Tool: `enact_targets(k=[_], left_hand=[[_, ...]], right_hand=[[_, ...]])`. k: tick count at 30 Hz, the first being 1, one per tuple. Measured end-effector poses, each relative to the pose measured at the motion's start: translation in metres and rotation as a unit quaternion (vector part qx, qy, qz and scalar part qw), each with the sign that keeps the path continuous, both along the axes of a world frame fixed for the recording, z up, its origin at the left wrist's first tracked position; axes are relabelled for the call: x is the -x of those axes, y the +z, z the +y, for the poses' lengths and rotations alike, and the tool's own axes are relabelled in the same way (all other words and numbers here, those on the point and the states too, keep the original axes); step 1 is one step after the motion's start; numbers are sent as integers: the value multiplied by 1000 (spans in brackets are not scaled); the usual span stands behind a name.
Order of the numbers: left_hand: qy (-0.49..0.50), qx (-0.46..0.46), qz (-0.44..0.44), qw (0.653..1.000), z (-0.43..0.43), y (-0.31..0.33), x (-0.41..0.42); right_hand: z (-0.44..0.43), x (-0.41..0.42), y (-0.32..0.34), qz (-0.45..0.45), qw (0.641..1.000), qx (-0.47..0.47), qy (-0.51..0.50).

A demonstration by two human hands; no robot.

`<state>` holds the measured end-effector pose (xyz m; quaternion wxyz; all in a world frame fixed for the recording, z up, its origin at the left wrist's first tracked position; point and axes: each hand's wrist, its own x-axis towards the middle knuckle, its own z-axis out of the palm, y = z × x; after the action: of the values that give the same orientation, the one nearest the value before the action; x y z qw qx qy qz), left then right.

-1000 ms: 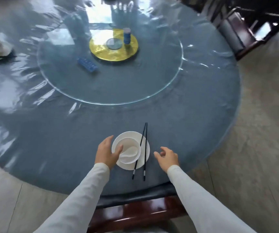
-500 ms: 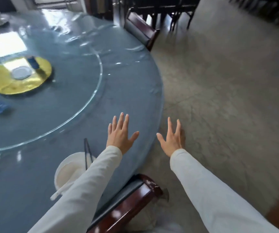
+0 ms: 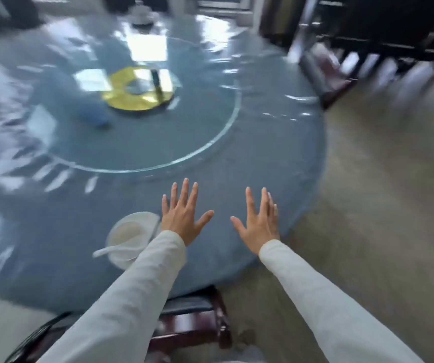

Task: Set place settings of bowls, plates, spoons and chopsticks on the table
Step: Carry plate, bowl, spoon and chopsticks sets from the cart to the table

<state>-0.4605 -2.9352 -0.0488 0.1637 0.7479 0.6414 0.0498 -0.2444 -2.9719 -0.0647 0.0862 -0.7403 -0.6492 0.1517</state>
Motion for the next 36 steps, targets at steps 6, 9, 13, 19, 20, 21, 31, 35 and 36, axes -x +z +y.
enact_targets(k=[6, 9, 13, 19, 20, 21, 31, 35, 36], left_hand=[[204, -1, 39, 978, -42, 8, 228], [284, 0, 57, 957, -82, 11, 346], [353, 30, 84, 931, -126, 20, 477], [436, 45, 104, 893, -173, 33, 618], [446, 47, 112, 887, -177, 34, 638], [454, 52, 113, 882, -179, 35, 653], [432, 78, 107, 892, -113, 15, 802], [389, 82, 101, 912, -43, -1, 882], [377, 83, 103, 917, -29, -1, 897]], right_hand=[[42, 203, 4, 29, 988, -4, 150], [43, 329, 6, 49, 974, -10, 219], [35, 477, 11, 64, 955, -4, 290], [19, 645, 15, 23, 923, -4, 384], [19, 668, 13, 22, 918, -5, 396], [20, 687, 11, 21, 915, -7, 404], [67, 846, -39, 27, 920, 23, 391], [121, 912, -48, 23, 934, 15, 357], [133, 925, -46, 22, 938, 12, 346]])
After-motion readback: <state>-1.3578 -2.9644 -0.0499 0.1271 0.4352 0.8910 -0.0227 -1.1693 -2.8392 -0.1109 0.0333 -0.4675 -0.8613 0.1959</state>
